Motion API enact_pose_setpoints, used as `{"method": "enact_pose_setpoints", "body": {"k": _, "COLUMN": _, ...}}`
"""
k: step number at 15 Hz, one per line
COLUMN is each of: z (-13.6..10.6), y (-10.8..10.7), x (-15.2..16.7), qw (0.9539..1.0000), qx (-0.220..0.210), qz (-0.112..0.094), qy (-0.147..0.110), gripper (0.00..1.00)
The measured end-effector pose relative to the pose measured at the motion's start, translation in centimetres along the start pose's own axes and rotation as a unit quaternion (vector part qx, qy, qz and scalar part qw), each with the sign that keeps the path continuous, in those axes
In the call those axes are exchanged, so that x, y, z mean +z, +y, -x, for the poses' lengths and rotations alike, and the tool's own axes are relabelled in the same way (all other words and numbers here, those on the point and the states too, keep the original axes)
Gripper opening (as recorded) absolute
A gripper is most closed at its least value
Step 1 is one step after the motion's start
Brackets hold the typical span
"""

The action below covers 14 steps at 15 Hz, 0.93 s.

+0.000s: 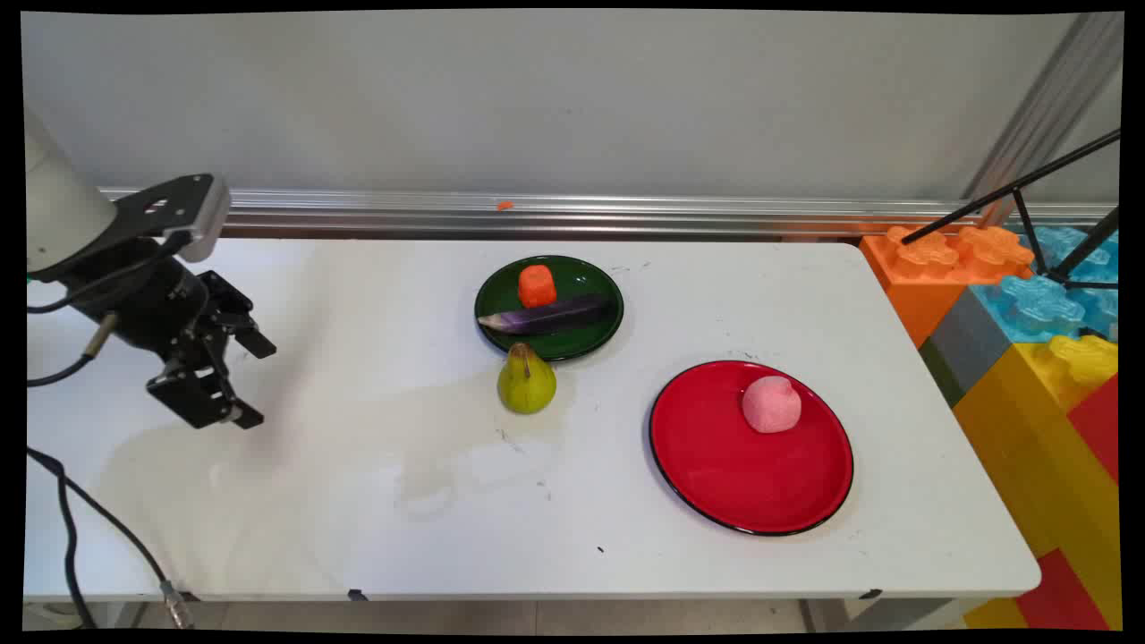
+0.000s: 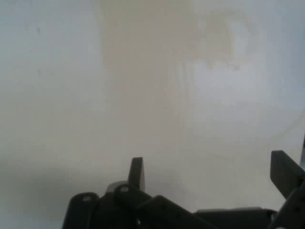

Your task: Pick up the eggplant from the green plate

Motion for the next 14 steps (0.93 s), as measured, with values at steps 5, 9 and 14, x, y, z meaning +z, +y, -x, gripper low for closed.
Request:
{"method": "enact_pose_setpoints", "body": {"k": 5, "z": -1.8, "y": -2.3, "x": 0.9, "qw": 0.9980, "qx": -0.052, "qz": -0.014, "qy": 0.032, "gripper": 1.00}}
{"method": "enact_pose_setpoints", "body": {"k": 9, "z": -4.4, "y": -5.1, "x": 1.2, "qw": 0.9945, "qx": -0.070, "qz": -0.039, "qy": 0.066, "gripper": 1.00}}
{"method": "enact_pose_setpoints", "body": {"k": 14, "z": -7.2, "y": -8.3, "x": 2.2, "qw": 0.9896, "qx": -0.083, "qz": -0.045, "qy": 0.108, "gripper": 1.00}}
